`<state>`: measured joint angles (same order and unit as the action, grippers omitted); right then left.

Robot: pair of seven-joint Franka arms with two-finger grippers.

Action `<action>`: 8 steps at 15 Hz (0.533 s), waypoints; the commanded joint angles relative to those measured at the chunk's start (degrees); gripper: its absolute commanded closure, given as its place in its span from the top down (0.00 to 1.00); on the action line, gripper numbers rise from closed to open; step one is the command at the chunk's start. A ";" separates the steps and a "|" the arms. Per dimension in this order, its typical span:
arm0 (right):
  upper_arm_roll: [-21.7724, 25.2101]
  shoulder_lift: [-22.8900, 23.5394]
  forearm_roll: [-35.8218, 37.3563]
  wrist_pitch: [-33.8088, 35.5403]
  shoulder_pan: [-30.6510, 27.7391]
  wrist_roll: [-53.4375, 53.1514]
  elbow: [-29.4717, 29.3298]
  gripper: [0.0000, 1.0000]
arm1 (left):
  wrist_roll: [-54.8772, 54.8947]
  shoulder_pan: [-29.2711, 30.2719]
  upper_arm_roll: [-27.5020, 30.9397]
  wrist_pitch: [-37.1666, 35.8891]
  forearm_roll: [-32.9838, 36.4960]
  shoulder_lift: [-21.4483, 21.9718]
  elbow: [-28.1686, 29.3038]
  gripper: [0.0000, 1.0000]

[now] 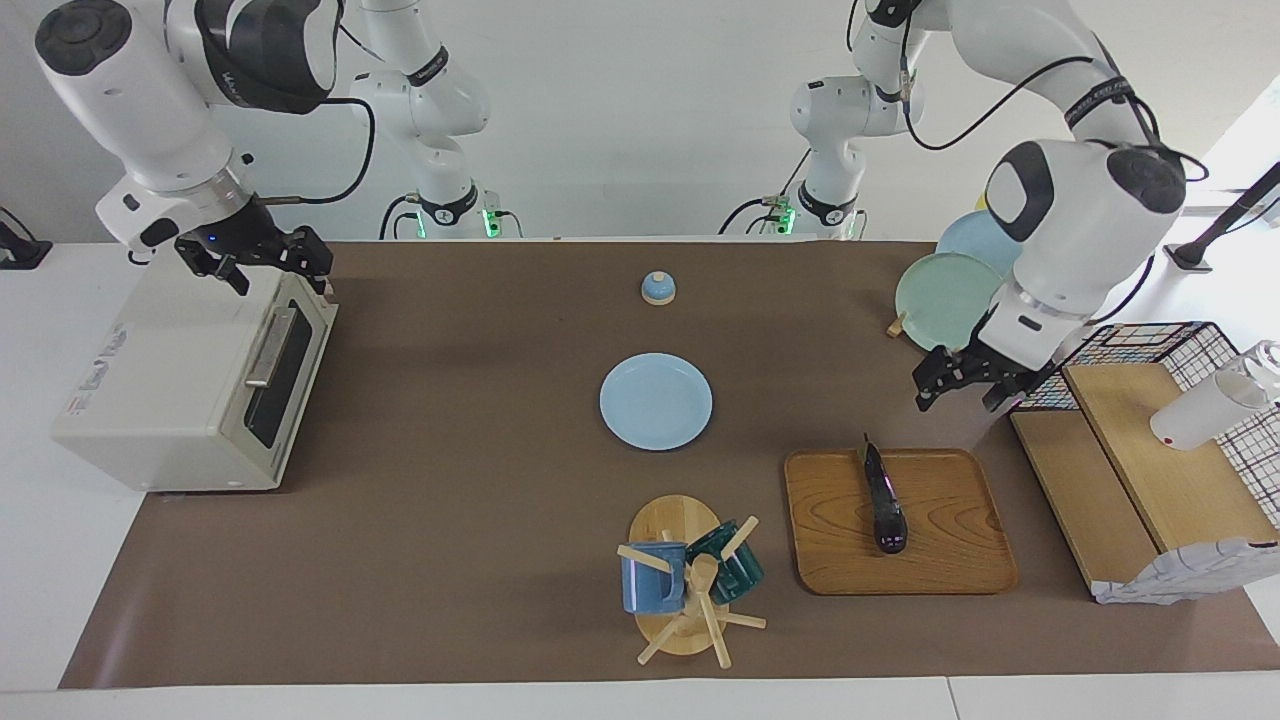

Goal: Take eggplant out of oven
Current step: 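Release the eggplant on the tray and withdraw the left gripper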

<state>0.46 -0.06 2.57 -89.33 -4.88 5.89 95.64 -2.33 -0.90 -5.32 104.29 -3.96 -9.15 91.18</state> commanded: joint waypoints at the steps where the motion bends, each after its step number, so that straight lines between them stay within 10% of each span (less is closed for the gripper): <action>1: -0.55 -0.29 -1.69 -0.05 -0.92 0.97 -0.37 1.00 | -0.57 1.25 -0.04 -8.72 1.05 7.82 1.54 1.00; 8: -0.55 -0.38 -1.60 -1.64 -0.92 1.50 -0.46 1.00 | -4.87 -0.76 1.36 -17.02 2.11 12.84 4.53 1.00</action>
<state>0.37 -0.09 2.57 -90.45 -4.86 5.89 95.24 -5.36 0.20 -4.97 87.16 -2.96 2.32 92.80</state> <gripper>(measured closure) 0.000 0.000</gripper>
